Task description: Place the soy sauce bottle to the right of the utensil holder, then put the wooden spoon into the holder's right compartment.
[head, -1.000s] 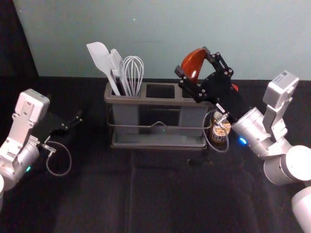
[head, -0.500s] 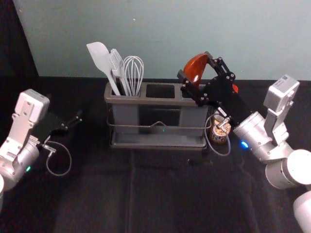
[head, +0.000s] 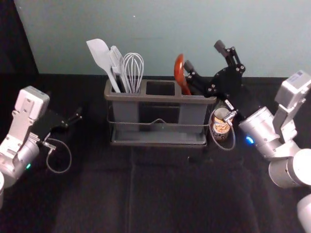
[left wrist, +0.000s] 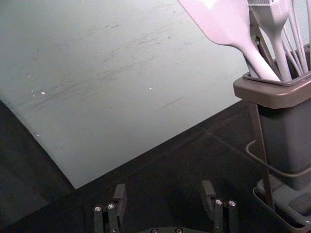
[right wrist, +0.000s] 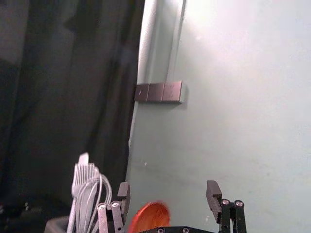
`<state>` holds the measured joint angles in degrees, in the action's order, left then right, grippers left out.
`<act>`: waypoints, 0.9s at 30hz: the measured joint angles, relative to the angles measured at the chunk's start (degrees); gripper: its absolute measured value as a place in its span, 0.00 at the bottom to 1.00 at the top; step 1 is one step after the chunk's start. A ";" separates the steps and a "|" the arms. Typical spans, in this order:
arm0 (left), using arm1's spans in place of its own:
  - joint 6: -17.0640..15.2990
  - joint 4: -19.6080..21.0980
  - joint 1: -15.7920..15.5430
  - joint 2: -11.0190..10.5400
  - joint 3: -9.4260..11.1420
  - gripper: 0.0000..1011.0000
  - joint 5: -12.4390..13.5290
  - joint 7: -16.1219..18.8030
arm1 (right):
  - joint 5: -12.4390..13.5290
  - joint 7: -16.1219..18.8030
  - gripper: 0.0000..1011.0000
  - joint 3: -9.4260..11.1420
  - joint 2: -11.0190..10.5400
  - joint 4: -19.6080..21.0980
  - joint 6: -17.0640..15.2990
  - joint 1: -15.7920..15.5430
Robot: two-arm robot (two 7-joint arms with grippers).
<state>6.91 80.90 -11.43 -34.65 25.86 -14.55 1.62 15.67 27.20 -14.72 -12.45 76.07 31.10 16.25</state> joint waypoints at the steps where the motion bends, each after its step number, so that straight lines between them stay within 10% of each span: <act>1: 0.00 0.00 0.00 0.00 0.00 0.99 0.00 0.00 | -0.15 -0.35 0.99 0.19 -0.09 0.88 -0.16 -0.46; 19: 0.00 0.00 0.00 0.00 0.00 0.99 0.00 0.00 | -4.48 -7.68 0.99 4.44 -4.41 22.49 -10.24 -18.34; 27: 0.00 0.00 0.00 0.00 0.00 0.99 0.00 0.00 | -6.84 -11.17 0.99 6.95 -7.22 30.90 -21.09 -26.99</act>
<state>6.90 80.90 -11.43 -34.65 25.86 -14.55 1.62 8.83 16.03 -7.78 -19.68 106.97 10.02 -10.74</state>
